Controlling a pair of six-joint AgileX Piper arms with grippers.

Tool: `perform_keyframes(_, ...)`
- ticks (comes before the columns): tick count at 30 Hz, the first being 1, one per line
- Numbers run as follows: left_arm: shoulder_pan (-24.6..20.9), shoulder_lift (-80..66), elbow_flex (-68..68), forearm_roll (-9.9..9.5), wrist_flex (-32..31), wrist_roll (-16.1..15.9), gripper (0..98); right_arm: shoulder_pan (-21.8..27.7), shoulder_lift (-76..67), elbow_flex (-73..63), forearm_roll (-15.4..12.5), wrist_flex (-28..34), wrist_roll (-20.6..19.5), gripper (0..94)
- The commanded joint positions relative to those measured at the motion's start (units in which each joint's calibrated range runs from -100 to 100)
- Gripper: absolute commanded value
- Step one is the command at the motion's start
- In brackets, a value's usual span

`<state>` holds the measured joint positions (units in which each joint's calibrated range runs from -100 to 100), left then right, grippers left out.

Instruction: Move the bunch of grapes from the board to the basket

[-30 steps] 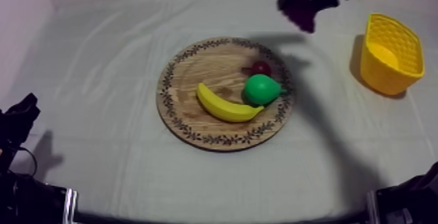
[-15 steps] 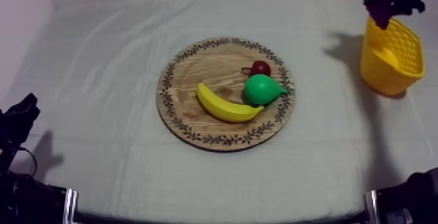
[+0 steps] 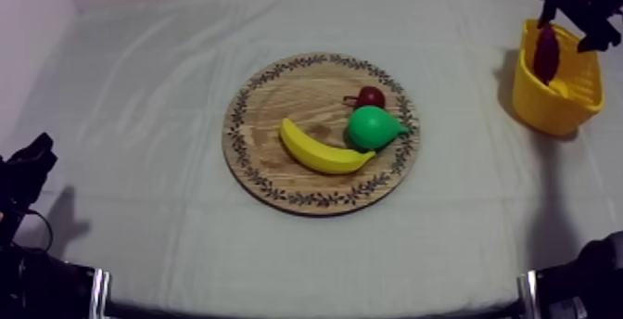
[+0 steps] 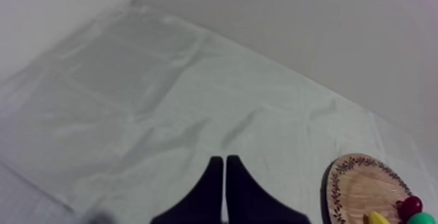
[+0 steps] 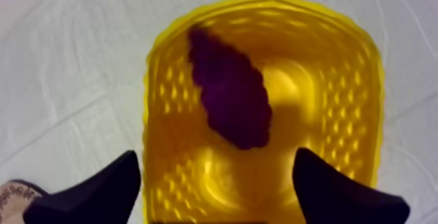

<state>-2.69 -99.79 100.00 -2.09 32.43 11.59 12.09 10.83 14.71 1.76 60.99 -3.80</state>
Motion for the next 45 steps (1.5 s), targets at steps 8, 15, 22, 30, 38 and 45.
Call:
perform_keyframes(8,-0.03,0.05,0.0,0.01,-0.01,0.01,0.1,-0.16,-17.88,11.54,-1.61,-0.69,2.51,74.8)
perform_keyframes(15,-0.03,0.05,0.0,0.01,-0.01,0.01,0.1,-2.22,-38.65,25.72,-1.48,-4.41,2.31,51.5)
perform_keyframes(22,-0.03,0.05,0.0,0.01,-0.01,-0.01,0.1,-6.08,-61.51,39.3,-0.5,-5.68,1.61,24.0)
perform_keyframes(30,-0.03,0.05,0.0,0.01,-0.01,0.0,0.1,-9.32,-83.23,55.66,-0.18,-10.19,2.27,5.3)
perform_keyframes(38,-0.03,0.05,0.0,0.01,-0.01,0.01,0.1,-12.12,-93.55,67.92,0.97,-12.06,2.16,0.8)
perform_keyframes(45,-0.03,0.05,0.0,0.01,-0.01,0.01,0.1,-12.34,-101.1,77.89,0.24,-14.54,3.81,0.6)
